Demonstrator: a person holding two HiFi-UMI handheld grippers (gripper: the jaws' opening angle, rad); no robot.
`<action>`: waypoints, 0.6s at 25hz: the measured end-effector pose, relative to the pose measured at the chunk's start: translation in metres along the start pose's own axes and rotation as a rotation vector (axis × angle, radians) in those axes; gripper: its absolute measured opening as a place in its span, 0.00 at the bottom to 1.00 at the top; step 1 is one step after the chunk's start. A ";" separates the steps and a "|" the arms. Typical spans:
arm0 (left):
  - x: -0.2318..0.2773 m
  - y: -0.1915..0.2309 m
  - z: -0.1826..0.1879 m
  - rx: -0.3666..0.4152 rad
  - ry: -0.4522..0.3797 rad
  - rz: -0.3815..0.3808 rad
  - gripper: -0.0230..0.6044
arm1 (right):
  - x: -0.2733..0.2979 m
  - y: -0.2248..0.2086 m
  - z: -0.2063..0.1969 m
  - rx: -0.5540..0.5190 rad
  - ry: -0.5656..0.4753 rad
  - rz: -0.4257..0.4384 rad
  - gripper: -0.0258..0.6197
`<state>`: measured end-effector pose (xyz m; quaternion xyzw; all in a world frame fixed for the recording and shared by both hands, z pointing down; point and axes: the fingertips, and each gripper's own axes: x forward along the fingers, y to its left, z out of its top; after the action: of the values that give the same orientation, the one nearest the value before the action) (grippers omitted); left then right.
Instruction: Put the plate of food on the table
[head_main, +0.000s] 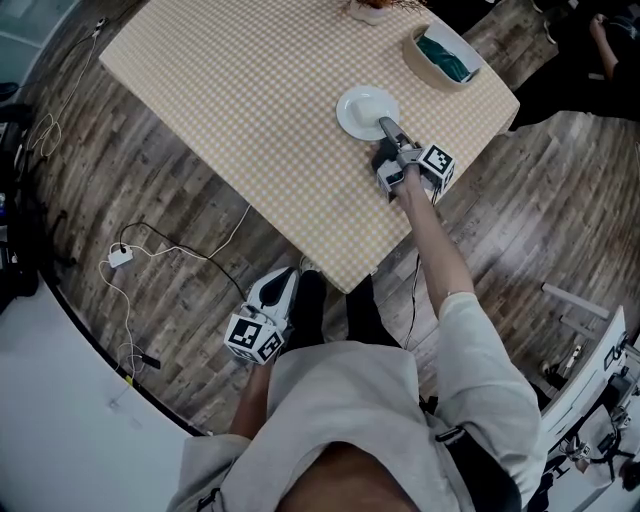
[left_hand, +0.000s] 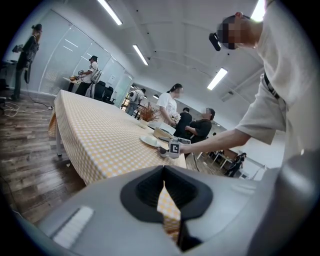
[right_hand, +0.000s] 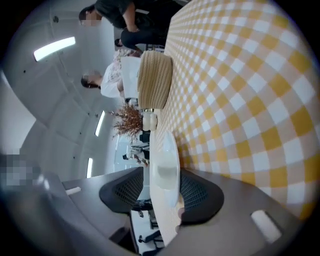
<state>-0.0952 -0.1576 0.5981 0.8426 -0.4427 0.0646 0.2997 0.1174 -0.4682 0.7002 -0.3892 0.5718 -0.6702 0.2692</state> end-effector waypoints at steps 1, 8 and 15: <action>0.000 0.000 0.000 0.000 0.000 0.000 0.05 | 0.001 -0.001 -0.002 -0.057 0.036 -0.032 0.37; -0.003 -0.003 -0.002 0.004 0.003 -0.009 0.05 | 0.000 -0.004 -0.018 -0.327 0.218 -0.145 0.39; -0.001 -0.007 0.005 0.008 -0.014 -0.015 0.05 | -0.004 -0.014 -0.034 -0.646 0.435 -0.328 0.41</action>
<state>-0.0912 -0.1567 0.5902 0.8475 -0.4383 0.0582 0.2937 0.0927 -0.4429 0.7118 -0.3890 0.7264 -0.5571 -0.1036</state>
